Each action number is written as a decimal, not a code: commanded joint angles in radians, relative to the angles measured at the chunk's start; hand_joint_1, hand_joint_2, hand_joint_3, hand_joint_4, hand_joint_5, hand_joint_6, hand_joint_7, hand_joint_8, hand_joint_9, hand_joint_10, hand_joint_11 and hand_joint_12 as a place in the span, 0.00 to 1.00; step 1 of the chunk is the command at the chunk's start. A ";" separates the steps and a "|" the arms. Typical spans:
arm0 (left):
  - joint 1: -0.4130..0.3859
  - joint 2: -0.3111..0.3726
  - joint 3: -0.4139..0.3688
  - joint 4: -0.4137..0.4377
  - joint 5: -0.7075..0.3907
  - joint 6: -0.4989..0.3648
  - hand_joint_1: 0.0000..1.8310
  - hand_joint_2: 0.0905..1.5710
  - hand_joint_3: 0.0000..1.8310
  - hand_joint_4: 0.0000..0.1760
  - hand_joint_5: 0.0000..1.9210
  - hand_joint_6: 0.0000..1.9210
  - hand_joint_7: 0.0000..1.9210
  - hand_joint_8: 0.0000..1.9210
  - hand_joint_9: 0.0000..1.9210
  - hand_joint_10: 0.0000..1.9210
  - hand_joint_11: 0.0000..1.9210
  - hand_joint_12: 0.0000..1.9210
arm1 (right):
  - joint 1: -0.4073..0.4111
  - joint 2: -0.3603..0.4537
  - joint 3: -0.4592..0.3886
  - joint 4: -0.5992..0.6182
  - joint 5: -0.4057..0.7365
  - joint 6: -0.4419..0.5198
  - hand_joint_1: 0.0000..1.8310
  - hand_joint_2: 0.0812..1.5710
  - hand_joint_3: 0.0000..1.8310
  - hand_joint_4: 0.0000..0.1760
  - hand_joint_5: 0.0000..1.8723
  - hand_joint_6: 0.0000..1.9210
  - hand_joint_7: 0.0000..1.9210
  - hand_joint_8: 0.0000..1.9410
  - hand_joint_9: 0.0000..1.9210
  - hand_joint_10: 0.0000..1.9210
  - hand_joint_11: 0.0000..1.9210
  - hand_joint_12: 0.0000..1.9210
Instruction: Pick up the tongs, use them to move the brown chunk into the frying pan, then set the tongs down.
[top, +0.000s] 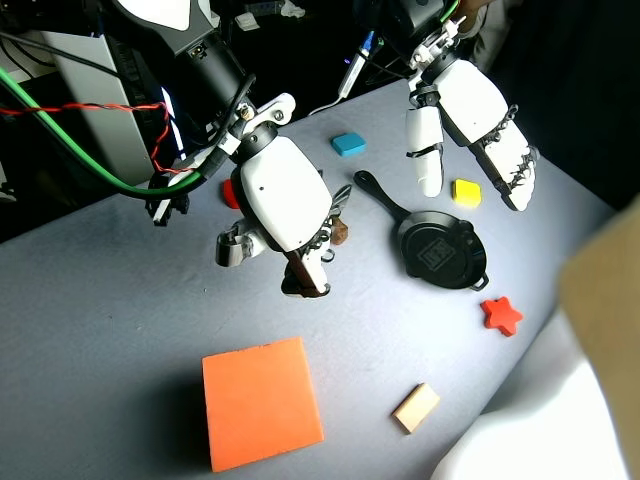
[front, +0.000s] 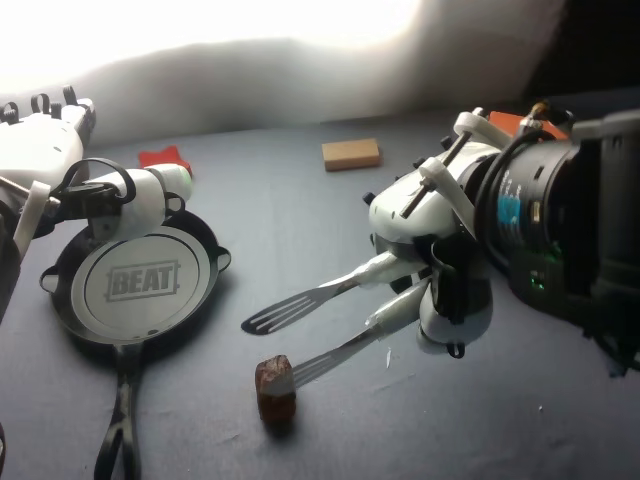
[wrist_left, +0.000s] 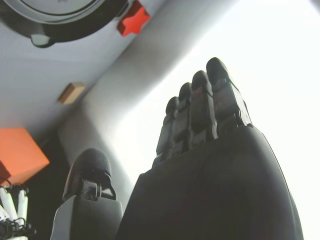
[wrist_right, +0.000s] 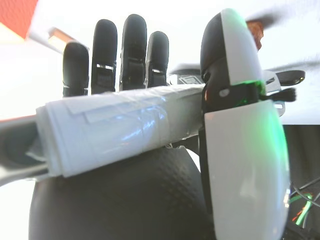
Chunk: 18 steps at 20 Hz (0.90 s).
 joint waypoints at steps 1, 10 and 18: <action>-0.011 0.007 0.006 0.092 -0.049 0.000 0.00 0.78 0.00 0.00 0.00 0.00 0.03 0.00 0.04 0.00 0.00 0.14 | 0.006 0.003 -0.005 -0.087 0.000 0.023 0.57 0.71 0.01 0.00 0.33 0.25 0.44 0.02 0.27 0.40 0.08 0.84; -0.011 0.007 0.008 0.092 -0.049 0.000 0.00 0.78 0.00 0.00 0.00 0.00 0.02 0.00 0.03 0.00 0.00 0.15 | -0.039 -0.065 0.016 -0.105 -0.043 0.099 0.57 0.70 0.00 0.00 0.33 0.26 0.45 0.03 0.28 0.40 0.08 0.85; -0.047 0.010 0.034 0.066 -0.049 0.029 0.00 0.78 0.00 0.00 0.02 0.00 0.05 0.00 0.05 0.01 0.00 0.20 | -0.057 -0.115 0.085 -0.117 -0.033 0.107 0.60 0.70 0.00 0.00 0.34 0.28 0.45 0.03 0.28 0.42 0.09 0.85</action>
